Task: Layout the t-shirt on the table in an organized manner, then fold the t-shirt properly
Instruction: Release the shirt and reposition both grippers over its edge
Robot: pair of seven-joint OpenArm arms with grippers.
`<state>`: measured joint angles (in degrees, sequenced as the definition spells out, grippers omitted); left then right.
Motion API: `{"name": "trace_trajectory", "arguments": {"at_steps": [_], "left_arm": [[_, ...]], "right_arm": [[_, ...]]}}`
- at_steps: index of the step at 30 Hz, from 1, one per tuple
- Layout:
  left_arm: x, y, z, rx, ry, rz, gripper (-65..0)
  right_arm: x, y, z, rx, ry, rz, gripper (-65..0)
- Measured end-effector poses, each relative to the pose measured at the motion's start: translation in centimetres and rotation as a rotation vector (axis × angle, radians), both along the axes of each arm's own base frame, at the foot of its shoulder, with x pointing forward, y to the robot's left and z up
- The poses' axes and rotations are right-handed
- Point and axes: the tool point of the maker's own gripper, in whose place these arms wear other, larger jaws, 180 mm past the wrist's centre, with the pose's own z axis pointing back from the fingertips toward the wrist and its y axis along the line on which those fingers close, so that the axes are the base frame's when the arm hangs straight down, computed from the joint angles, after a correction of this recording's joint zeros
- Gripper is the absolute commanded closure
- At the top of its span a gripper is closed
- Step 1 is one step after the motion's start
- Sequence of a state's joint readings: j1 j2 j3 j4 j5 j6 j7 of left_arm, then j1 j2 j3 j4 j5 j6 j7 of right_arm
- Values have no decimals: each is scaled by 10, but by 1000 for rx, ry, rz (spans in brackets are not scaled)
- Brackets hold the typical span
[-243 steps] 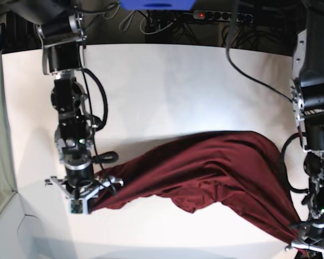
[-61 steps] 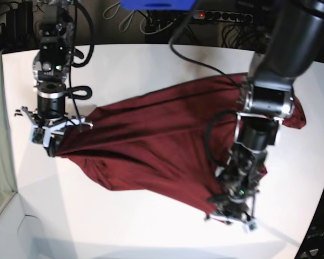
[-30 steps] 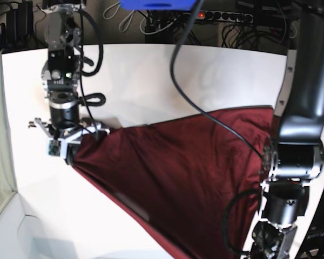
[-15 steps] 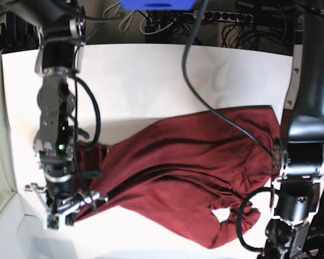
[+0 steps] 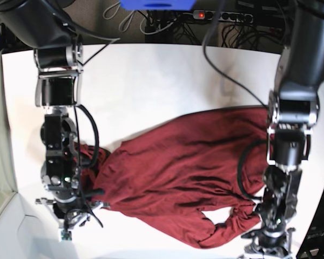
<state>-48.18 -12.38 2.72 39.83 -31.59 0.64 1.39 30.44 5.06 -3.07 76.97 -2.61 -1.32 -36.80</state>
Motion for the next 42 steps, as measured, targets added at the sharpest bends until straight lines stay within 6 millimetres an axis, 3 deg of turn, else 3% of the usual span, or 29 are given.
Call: {"name": "trace_trajectory", "arguments": {"at_steps": [5,8,12,15,21,23,27,31,35,37,42], "left_arm": [[-38,4,-14,-81,25,-26,-249],[-68,-5,-38,-87,64,-58,-249],[-107,-18,-94,-83,165,-86,-249],[-131,-14,-127,-83,229,-72,-249],[-174,23,-167,-37,330,-21,-248],[-187,32,-177,-21,365,-6,-248],[-211,30,-184,8,380,-30,-248],[-236,22,-207,-3,447,-47,-247],[-245,21,-228,-23,493,-36,-247],[-249,30,-238,-20,488,-10,-247],[-225,55,-242,-25,500,46,-247]], "right_arm": [[-7,1,27,-8,-77,5,-267],[-27,6,37,-9,-138,19,-274],[-63,9,2,-6,-70,25,-274],[-88,10,-29,-6,-4,28,-274],[-125,11,-82,1,131,28,-272],[-130,10,-96,0,167,25,-270],[-134,12,-112,10,186,29,-270],[-138,10,-120,4,193,29,-270],[-136,11,-119,4,184,30,-270],[-136,11,-119,4,185,30,-270],[-130,27,-136,-4,231,77,-270]]}}
